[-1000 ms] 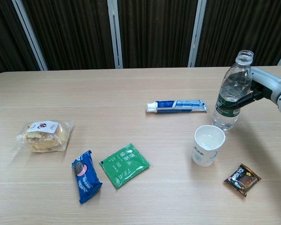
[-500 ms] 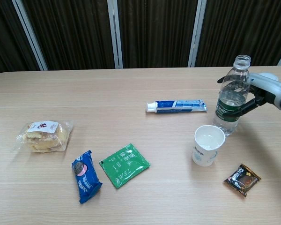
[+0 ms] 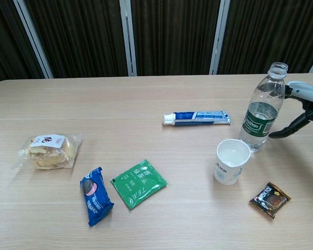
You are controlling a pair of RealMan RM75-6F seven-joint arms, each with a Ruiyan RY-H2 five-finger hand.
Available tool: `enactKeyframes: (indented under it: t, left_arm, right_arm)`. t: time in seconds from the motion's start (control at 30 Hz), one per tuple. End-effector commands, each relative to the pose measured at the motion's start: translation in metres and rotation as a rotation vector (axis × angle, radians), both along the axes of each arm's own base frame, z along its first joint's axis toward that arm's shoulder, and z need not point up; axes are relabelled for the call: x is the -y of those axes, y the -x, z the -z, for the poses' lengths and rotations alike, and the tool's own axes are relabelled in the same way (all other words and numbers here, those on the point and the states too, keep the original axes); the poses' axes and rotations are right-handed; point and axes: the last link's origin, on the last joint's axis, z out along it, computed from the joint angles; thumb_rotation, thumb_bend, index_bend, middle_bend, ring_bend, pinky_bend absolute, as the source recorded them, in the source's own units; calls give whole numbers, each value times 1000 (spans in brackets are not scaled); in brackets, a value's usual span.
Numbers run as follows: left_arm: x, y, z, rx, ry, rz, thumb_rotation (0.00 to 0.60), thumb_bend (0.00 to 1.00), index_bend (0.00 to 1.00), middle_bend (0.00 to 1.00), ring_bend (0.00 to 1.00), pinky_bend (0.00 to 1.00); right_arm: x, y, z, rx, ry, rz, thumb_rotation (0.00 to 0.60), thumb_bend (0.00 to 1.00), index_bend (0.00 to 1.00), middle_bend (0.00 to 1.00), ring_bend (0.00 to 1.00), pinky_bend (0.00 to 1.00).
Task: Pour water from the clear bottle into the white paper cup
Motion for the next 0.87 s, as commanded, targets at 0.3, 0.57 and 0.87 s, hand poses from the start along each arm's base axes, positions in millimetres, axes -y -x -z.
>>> enactKeyframes:
  t: [0.3,0.57,0.87]
  left_arm:
    - [9,-4,-9,25,-17,34,600,0,5,0,0,0]
    - [9,-4,-14,43,-47,84,600,0,4,0,0,0]
    - [13,-4,-15,42,-56,90,600,0,5,0,0,0]
  right_arm:
    - [-61,36,-75,-281,184,-11,600,0,0,0,0,0]
    - [-128,36,-129,-251,407,35,600,0,0,0,0,0]
    - [-160,25,-143,-283,475,-19,600,0,0,0,0,0]
